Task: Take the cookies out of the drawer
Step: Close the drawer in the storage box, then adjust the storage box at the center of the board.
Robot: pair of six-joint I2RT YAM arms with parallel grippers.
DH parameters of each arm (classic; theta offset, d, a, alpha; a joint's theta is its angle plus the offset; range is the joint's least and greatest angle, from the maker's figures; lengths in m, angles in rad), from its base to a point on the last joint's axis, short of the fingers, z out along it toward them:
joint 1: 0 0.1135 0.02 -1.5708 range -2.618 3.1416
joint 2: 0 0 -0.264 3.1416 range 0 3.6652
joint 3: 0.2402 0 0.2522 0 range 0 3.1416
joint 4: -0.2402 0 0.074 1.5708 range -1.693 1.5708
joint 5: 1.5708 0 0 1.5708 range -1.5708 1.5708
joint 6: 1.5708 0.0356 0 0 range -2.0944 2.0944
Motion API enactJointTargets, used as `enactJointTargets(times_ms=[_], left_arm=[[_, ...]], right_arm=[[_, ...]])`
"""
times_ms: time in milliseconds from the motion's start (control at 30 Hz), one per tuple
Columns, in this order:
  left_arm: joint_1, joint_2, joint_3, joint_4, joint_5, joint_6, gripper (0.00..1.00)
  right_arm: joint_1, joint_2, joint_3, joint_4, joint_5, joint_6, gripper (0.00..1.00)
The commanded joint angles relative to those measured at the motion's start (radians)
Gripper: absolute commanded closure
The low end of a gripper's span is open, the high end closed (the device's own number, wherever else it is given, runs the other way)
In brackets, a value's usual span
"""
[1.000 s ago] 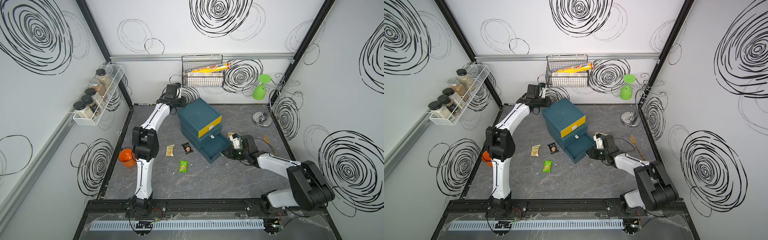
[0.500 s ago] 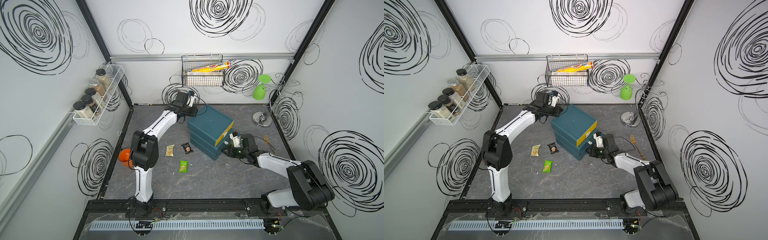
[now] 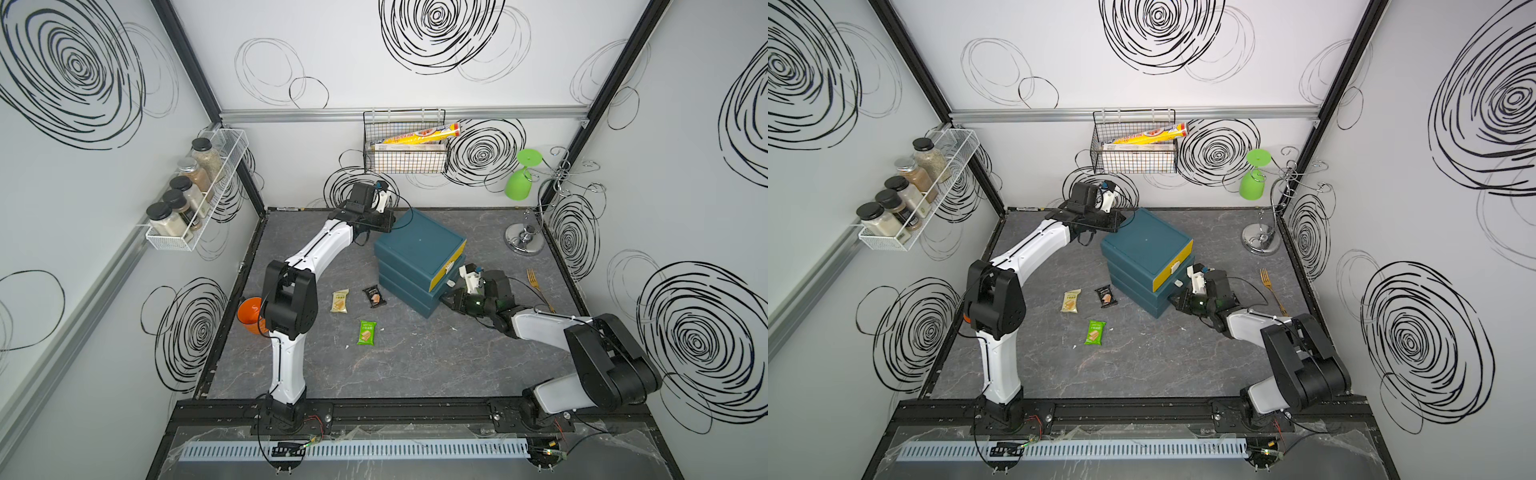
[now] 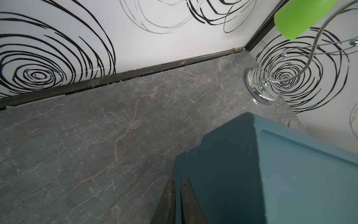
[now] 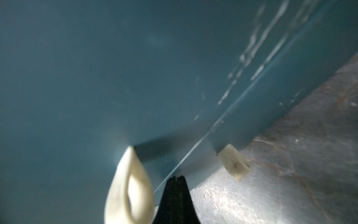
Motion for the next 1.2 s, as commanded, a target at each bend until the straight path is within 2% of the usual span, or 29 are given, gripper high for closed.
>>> enactJointTargets(times_ms=[0, 100, 233, 333, 367, 433, 533, 567, 667, 800, 867, 1033, 1100, 1167], left_arm=[[-0.050, 0.030, -0.016, -0.024, 0.073, 0.000, 0.86], [-0.062, 0.014, -0.056, 0.003, 0.088, -0.017, 0.86], [-0.057, 0.005, -0.082, 0.007, 0.046, -0.026, 0.86], [-0.030, -0.012, -0.084, 0.009, 0.005, -0.031, 0.81], [-0.018, -0.025, -0.084, 0.017, -0.004, -0.036, 0.73], [0.003, -0.058, -0.082, 0.047, 0.005, -0.049, 0.42], [0.019, -0.110, -0.070, 0.082, -0.010, -0.092, 0.16], [0.025, -0.126, -0.069, 0.097, -0.010, -0.112, 0.01], [0.037, -0.168, -0.068, 0.121, -0.022, -0.140, 0.01], [0.065, -0.249, -0.124, 0.155, -0.048, -0.177, 0.01], [0.090, -0.314, -0.196, 0.194, -0.055, -0.208, 0.01], [0.129, -0.541, -0.479, 0.326, -0.035, -0.264, 0.02], [0.124, -0.619, -0.576, 0.341, -0.026, -0.275, 0.13], [0.104, -0.672, -0.677, 0.359, 0.008, -0.312, 0.37]], right_arm=[[0.015, 0.000, 0.017, 0.116, -0.038, 0.005, 1.00], [0.018, -0.001, 0.028, 0.095, -0.042, -0.006, 1.00], [0.020, -0.004, 0.040, 0.065, -0.041, -0.026, 1.00], [0.020, -0.022, 0.039, 0.038, -0.036, -0.038, 1.00], [0.020, -0.033, 0.041, 0.023, -0.032, -0.045, 1.00], [0.020, -0.058, 0.050, -0.029, -0.013, -0.066, 1.00], [0.020, -0.097, 0.076, -0.145, 0.031, -0.125, 1.00], [0.019, -0.108, 0.085, -0.188, 0.048, -0.145, 1.00], [0.013, -0.147, 0.109, -0.292, 0.088, -0.189, 1.00], [0.008, -0.221, 0.131, -0.409, 0.102, -0.227, 0.92], [0.005, -0.270, 0.136, -0.477, 0.118, -0.240, 0.87], [-0.063, -0.427, 0.134, -0.657, 0.187, -0.307, 0.89], [-0.132, -0.449, 0.143, -0.690, 0.181, -0.330, 0.93], [-0.186, -0.429, 0.174, -0.709, 0.205, -0.355, 0.98]])
